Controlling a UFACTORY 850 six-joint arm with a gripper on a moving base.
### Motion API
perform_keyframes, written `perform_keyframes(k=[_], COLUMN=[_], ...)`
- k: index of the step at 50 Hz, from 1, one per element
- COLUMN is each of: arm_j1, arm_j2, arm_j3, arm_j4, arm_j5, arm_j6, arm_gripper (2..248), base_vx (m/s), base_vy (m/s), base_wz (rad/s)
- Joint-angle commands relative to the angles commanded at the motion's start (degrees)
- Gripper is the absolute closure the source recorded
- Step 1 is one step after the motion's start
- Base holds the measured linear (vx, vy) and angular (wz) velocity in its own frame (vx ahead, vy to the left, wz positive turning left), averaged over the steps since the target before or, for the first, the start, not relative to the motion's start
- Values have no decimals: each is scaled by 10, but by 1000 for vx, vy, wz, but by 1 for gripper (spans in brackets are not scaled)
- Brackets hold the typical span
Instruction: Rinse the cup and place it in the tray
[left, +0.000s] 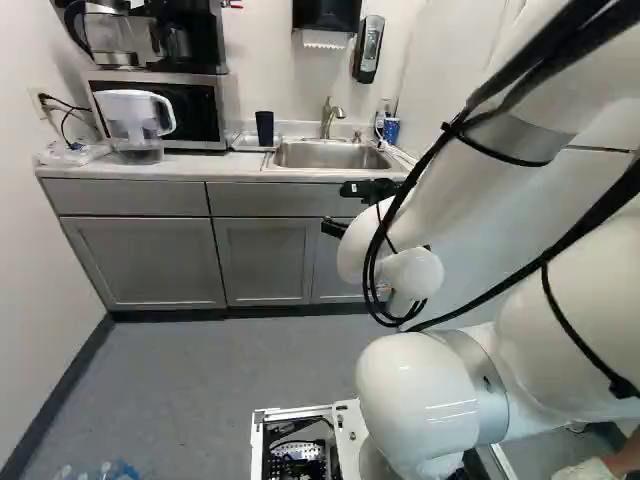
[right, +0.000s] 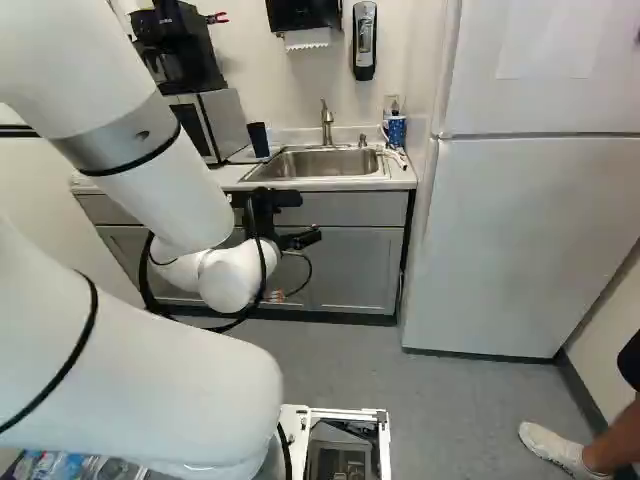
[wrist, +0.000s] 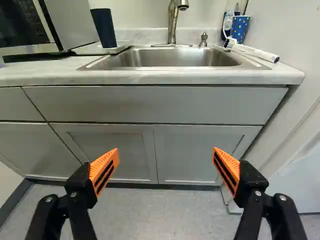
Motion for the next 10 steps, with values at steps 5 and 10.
perform_keyframes(k=[5, 10], arm_j1=[0, 0], arm_j2=[0, 0], arm_j3=[0, 0], arm_j4=[0, 0], arm_j5=[0, 0], arm_j6=[0, 0], arm_gripper=[3, 3], base_vx=[0, 0], base_vy=[0, 0], base_wz=[0, 0])
